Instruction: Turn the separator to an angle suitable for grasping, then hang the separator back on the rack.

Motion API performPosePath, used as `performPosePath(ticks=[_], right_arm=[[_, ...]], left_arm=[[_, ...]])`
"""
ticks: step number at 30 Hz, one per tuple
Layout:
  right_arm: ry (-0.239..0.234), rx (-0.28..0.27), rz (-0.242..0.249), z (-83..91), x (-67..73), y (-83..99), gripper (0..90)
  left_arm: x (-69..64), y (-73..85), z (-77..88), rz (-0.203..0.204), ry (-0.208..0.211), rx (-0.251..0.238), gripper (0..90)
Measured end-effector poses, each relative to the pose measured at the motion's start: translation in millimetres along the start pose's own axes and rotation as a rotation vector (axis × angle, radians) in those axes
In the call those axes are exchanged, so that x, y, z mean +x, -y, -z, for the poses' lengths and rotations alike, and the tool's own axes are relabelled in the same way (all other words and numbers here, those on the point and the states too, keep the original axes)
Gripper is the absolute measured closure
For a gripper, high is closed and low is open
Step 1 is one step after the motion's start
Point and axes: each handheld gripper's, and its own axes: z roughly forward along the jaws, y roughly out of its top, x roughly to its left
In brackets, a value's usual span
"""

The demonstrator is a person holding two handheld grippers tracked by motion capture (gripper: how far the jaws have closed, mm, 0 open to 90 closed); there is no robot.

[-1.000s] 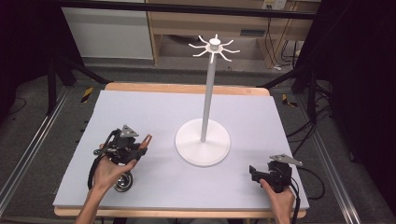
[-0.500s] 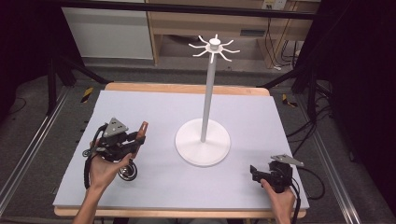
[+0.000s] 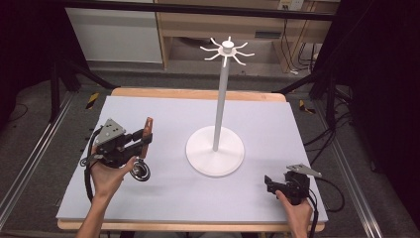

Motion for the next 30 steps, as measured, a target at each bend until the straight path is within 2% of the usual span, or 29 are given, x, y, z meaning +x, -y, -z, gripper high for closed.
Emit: performPosePath(ticks=[4, 16, 21, 30], right_arm=[[0.002, -0.001, -0.005, 0.3, 1.1, -0.2, 6.8], [-0.002, -0.009, -0.005, 1.5, 2.1, -0.1, 6.9], [0.000, -0.017, -0.003, 3.2, 2.5, -0.6, 6.9], [-0.006, -0.021, -0.002, 2.5, 3.3, -1.6, 6.8]], left_arm=[[-2.4, -6.6, 3.4, 0.002, 0.014, -0.036, 67.9], [-10.4, -28.1, 6.6, -0.008, 0.056, -0.089, 67.9], [-15.4, -40.1, 8.4, -0.010, 0.082, -0.127, 67.9], [-18.6, -55.6, 14.2, -0.021, 0.085, -0.164, 67.9]])
